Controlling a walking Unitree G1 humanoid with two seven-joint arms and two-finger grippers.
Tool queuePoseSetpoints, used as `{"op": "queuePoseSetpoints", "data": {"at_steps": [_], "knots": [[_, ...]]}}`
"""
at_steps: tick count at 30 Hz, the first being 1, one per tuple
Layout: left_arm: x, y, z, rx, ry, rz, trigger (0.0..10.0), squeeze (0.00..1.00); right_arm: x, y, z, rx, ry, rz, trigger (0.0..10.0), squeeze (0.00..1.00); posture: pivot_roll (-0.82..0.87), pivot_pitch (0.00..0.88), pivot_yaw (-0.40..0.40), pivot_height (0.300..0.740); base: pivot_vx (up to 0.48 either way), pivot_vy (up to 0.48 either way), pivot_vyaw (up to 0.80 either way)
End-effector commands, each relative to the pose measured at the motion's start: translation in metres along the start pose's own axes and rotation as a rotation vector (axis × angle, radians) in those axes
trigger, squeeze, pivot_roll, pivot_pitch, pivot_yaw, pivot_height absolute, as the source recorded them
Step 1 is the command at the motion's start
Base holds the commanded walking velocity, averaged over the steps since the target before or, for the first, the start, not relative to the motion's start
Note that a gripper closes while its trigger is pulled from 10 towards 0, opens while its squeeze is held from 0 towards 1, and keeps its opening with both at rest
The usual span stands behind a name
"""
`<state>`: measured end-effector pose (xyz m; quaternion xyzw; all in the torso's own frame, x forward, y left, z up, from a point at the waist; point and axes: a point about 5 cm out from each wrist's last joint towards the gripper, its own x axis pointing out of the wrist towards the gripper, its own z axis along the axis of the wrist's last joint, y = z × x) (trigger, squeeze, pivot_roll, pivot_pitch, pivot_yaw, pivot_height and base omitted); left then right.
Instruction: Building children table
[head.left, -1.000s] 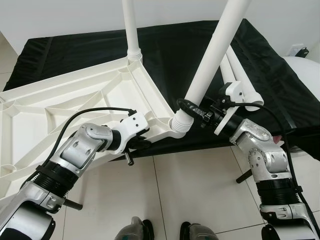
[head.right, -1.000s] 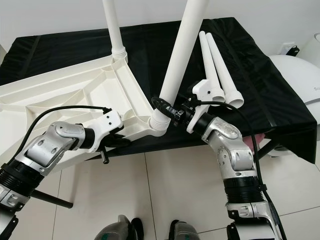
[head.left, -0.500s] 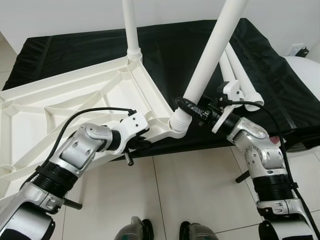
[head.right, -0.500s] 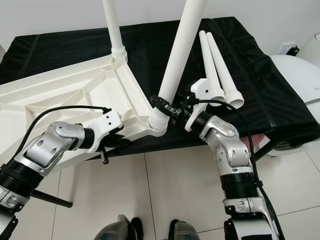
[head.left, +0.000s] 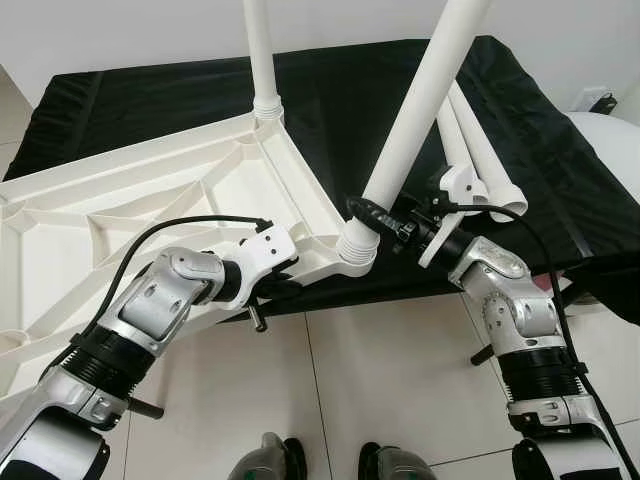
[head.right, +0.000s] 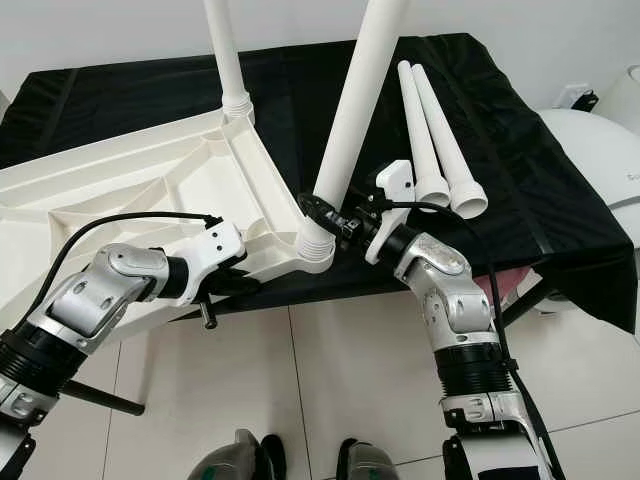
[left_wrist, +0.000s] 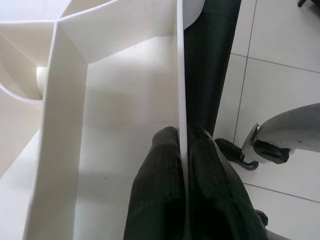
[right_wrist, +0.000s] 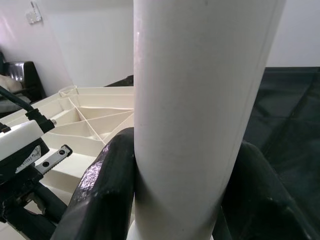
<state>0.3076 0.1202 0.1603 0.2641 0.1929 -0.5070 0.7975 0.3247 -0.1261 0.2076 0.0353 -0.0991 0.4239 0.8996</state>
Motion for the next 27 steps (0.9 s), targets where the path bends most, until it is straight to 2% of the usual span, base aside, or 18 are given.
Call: {"op": "queuePoseSetpoints", "data": {"at_steps": [1,27], "knots": [[0.0008,-0.0048,-0.0160,-0.037,0.062,-0.011,10.0,0.00,0.0021,0.0010,0.0000,-0.018,0.005,0.020,10.0,0.00,-0.06,0.155,0.038,0.740,0.000,0.000,0.00],[-0.0013,-0.0097,-0.0156,-0.030,0.062,-0.020,10.0,0.00,0.0074,0.0071,-0.0095,-0.077,0.058,0.104,10.0,0.00,-0.05,0.144,0.031,0.740,0.000,0.000,0.00]]}}
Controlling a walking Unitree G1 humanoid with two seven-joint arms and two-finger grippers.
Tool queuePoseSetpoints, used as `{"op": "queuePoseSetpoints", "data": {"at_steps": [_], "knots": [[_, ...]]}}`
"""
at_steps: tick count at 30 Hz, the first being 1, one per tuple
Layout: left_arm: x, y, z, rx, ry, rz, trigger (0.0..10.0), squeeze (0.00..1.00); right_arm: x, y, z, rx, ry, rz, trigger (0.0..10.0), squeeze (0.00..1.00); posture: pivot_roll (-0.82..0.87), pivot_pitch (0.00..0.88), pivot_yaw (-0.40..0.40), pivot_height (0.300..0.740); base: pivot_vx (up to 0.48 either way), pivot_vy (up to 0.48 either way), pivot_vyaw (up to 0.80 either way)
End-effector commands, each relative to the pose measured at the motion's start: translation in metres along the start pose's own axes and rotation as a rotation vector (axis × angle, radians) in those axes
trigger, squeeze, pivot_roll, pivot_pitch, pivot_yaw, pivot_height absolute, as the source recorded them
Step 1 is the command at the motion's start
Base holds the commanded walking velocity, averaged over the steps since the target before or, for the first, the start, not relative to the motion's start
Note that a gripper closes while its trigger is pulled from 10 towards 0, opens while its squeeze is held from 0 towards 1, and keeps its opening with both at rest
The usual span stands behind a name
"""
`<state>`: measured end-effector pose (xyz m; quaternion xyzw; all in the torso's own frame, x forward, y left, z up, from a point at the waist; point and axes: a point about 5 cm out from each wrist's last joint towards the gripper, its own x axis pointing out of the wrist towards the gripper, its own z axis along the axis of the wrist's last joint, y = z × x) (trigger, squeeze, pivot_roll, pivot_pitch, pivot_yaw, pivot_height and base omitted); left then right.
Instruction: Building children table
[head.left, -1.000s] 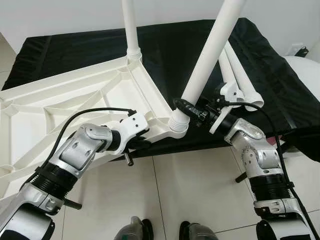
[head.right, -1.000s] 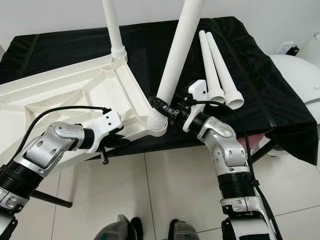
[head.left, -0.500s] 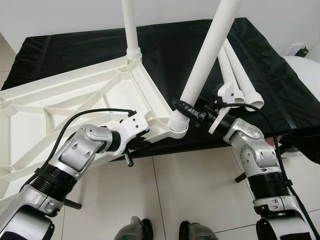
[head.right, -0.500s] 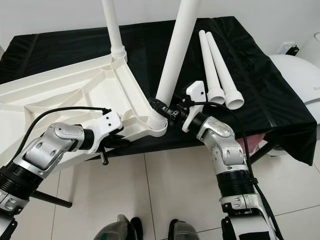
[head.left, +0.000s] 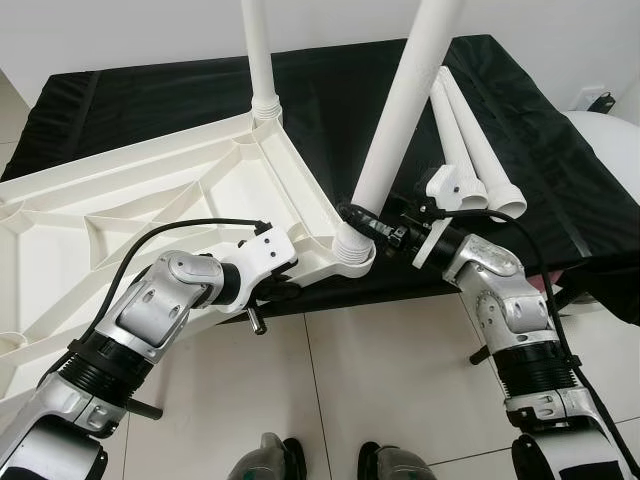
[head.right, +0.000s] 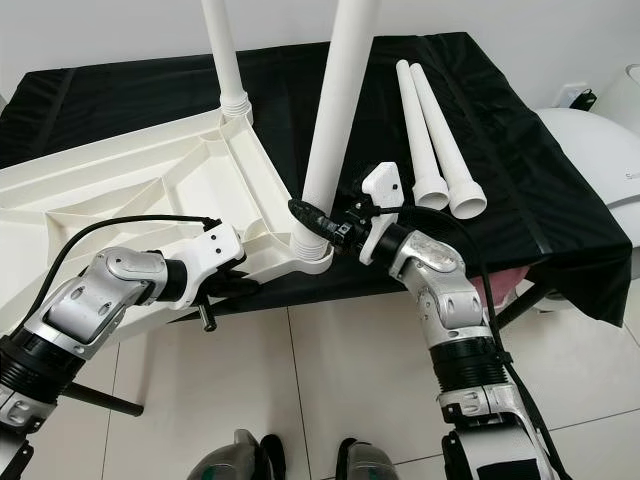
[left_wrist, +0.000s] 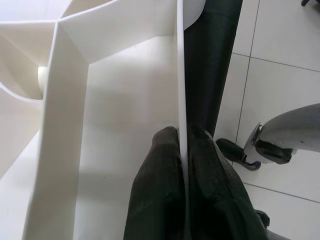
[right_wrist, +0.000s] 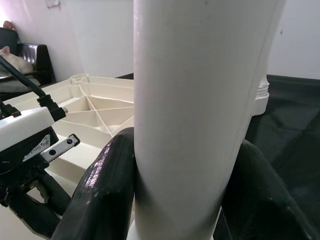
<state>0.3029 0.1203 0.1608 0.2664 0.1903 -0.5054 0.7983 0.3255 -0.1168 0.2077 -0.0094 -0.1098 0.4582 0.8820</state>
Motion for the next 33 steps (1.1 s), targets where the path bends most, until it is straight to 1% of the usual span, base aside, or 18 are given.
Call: {"op": "queuePoseSetpoints", "data": {"at_steps": [1,18,23,33], "knots": [[0.001,-0.006,-0.016,-0.035,0.063,-0.026,10.0,0.00,0.000,0.002,-0.008,0.006,0.039,0.020,10.0,0.00,-0.05,0.144,0.031,0.740,0.000,0.000,0.00],[-0.001,-0.007,-0.015,-0.033,0.066,-0.034,10.0,0.00,-0.014,-0.011,-0.015,-0.026,0.088,-0.029,10.0,0.00,-0.06,0.154,0.042,0.740,0.000,0.000,0.00],[-0.001,-0.007,-0.015,-0.035,0.066,-0.034,10.0,0.00,-0.012,-0.011,-0.014,-0.028,0.090,-0.017,10.0,0.00,-0.06,0.154,0.042,0.740,0.000,0.000,0.00],[-0.003,-0.007,-0.015,-0.037,0.070,-0.032,10.0,0.00,-0.004,-0.010,-0.015,-0.041,0.109,0.033,10.0,0.00,-0.05,0.168,0.042,0.740,0.000,0.000,0.00]]}}
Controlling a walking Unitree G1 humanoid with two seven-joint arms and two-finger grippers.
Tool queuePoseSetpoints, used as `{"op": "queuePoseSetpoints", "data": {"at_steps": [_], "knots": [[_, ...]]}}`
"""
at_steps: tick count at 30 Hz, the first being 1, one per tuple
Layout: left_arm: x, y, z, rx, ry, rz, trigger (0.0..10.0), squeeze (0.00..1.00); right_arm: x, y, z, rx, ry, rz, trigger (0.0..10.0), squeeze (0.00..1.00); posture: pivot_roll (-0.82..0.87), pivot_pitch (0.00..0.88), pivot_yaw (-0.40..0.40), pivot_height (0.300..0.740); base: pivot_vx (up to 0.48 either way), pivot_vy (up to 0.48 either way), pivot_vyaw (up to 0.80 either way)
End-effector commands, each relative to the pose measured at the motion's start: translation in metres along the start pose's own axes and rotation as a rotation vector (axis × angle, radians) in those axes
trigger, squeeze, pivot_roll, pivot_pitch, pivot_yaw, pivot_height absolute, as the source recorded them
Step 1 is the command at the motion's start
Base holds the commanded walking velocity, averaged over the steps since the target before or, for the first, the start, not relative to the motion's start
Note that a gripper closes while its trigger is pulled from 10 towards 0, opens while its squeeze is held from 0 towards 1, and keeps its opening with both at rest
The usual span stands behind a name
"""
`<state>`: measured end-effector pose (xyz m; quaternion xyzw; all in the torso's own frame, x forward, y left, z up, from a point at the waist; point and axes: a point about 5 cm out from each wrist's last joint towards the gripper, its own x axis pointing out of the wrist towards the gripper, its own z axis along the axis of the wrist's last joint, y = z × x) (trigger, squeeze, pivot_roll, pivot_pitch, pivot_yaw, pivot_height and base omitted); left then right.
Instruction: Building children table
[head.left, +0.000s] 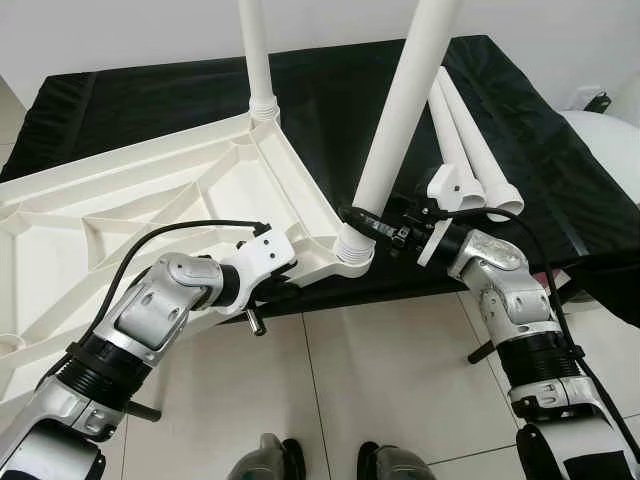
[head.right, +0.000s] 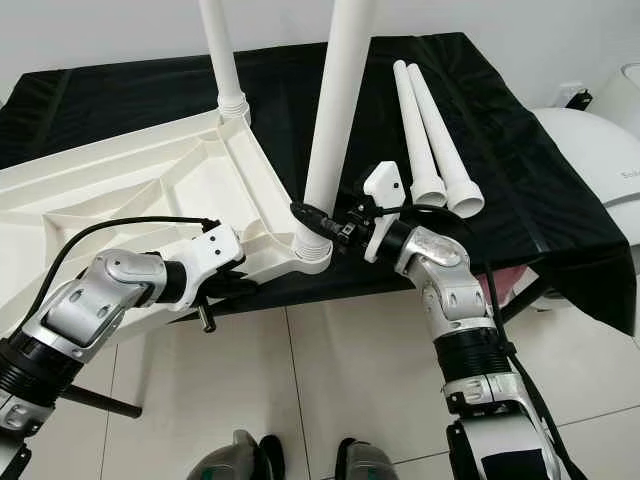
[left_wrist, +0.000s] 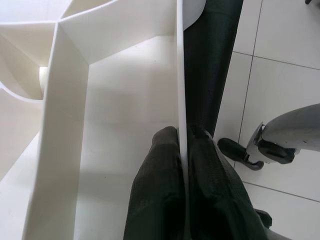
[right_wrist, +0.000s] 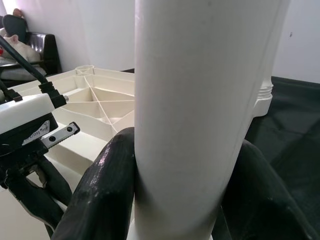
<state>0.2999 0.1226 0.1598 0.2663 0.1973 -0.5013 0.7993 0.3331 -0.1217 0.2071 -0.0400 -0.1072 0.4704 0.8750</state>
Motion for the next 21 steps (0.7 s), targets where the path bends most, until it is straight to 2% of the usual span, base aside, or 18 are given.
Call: {"op": "queuePoseSetpoints", "data": {"at_steps": [1,21], "knots": [[0.000,-0.005,-0.013,-0.027,0.058,-0.036,10.0,0.00,-0.003,-0.001,-0.013,0.010,0.078,0.000,10.0,0.00,-0.05,0.168,0.042,0.740,0.000,0.000,0.00],[-0.001,-0.006,-0.011,-0.034,0.050,-0.031,10.0,0.00,0.009,-0.003,-0.018,0.005,0.118,0.061,10.0,0.00,-0.05,0.175,0.035,0.740,0.000,0.000,0.00]]}}
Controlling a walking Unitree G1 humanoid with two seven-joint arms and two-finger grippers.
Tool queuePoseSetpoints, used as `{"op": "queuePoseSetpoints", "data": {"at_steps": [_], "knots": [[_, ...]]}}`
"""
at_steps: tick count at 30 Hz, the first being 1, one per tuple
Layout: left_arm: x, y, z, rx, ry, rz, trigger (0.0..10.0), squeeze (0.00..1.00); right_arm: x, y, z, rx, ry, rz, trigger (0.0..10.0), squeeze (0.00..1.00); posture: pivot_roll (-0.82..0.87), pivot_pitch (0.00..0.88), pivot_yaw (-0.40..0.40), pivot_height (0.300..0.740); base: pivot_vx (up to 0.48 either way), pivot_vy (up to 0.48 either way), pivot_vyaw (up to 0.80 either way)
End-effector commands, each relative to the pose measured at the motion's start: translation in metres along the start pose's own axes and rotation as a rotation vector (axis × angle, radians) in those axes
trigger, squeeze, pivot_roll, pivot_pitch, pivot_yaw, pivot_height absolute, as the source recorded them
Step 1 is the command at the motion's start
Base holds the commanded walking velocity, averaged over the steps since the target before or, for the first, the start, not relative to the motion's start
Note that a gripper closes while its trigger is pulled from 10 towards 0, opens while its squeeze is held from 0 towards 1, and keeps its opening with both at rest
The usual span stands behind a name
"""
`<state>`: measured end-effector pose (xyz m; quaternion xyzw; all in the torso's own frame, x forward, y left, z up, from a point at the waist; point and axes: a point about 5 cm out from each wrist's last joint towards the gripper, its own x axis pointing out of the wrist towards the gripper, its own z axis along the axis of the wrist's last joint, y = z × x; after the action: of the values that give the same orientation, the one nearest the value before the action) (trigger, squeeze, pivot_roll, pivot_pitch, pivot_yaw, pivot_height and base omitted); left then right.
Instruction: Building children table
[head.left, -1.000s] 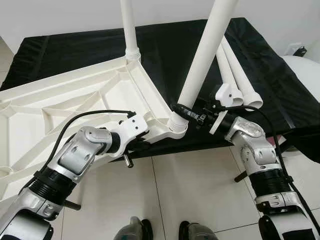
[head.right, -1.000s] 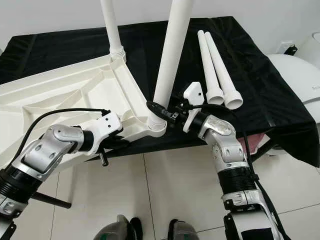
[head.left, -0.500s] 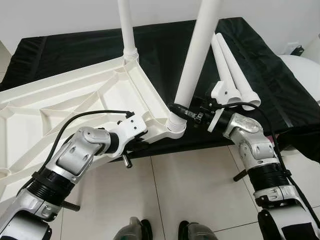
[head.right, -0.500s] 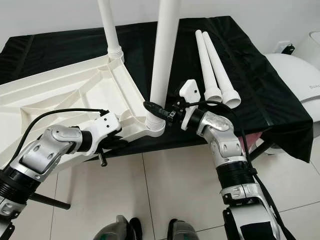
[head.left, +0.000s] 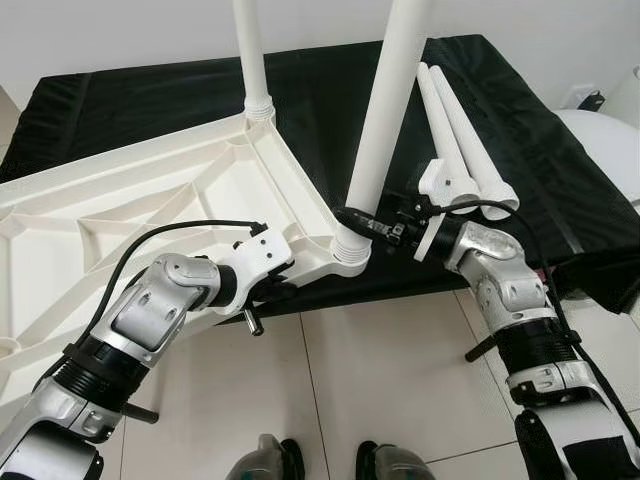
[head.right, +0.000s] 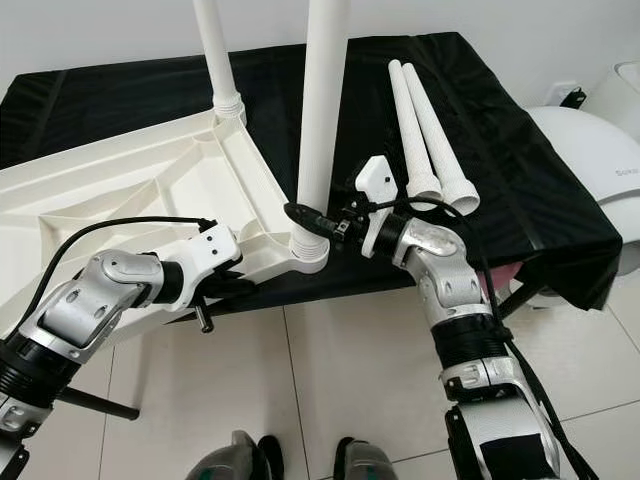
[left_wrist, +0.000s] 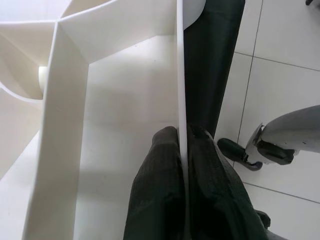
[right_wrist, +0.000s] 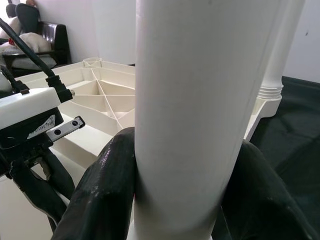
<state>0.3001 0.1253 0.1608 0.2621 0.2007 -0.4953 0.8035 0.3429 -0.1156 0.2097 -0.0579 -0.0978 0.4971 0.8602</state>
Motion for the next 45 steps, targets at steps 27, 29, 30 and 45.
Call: {"op": "queuePoseSetpoints", "data": {"at_steps": [27,29,30,45], "knots": [[0.002,-0.012,-0.008,-0.010,0.039,-0.053,10.0,0.00,0.008,0.000,-0.024,0.049,0.154,0.079,10.0,0.00,-0.05,0.169,0.032,0.740,0.000,0.000,0.00],[0.002,-0.013,-0.008,-0.011,0.038,-0.054,10.0,0.00,0.008,0.000,-0.024,0.048,0.154,0.077,10.0,0.00,-0.05,0.169,0.032,0.740,0.000,0.000,0.00],[0.002,-0.013,-0.008,-0.010,0.038,-0.054,10.0,0.00,0.007,-0.001,-0.024,0.047,0.154,0.068,10.0,0.00,-0.05,0.166,0.033,0.740,0.000,0.000,0.00],[0.002,-0.013,-0.008,-0.013,0.041,-0.055,10.0,0.00,-0.003,-0.007,-0.028,0.082,0.116,-0.072,10.0,0.00,-0.05,0.175,0.036,0.740,0.000,0.000,0.00]]}}
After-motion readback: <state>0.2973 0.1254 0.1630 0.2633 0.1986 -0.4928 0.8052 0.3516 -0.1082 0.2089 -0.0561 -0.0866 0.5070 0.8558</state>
